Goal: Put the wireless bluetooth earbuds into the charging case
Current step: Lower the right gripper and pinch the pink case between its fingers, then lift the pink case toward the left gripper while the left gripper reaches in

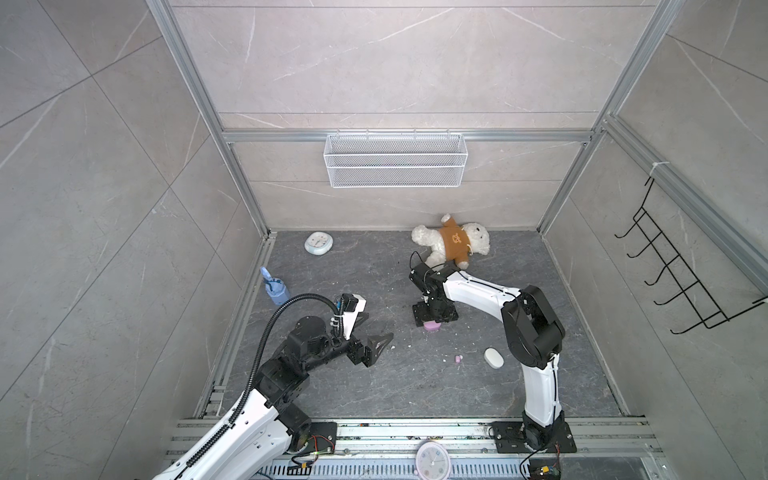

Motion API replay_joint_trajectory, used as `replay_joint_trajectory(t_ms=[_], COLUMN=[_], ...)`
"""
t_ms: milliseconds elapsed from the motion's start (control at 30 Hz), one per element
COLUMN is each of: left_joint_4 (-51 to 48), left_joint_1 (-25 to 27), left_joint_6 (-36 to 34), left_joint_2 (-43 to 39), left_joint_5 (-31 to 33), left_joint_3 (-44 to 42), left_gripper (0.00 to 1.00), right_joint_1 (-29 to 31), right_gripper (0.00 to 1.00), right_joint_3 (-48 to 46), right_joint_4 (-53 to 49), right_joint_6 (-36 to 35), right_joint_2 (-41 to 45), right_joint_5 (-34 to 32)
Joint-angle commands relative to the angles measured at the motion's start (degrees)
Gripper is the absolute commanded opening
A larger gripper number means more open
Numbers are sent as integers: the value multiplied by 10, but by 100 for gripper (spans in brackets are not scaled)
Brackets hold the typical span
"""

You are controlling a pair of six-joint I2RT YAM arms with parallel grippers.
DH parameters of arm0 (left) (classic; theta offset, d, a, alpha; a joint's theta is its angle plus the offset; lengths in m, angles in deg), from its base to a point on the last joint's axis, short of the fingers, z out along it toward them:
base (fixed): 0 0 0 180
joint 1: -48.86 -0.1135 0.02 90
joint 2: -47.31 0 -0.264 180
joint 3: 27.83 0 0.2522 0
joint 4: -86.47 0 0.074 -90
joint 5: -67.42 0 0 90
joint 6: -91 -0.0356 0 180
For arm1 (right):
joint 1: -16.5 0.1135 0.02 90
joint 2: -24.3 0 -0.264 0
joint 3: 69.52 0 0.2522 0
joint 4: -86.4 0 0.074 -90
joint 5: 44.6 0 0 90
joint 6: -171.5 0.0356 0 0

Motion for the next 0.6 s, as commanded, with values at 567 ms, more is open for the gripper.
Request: replay_joint_trajectory(t_ms=[567], left_joint_4=[0], left_joint_1=[-3], left_joint_6=[-33], left_joint_2=[26], left_joint_5=[-17], left_joint_3=[38], left_gripper=[100], right_joint_1=[-3], right_gripper=[49], right_joint_3=[-8], right_joint_4=[0], right_joint_6=[10], right_joint_2=[32], right_joint_5=[23])
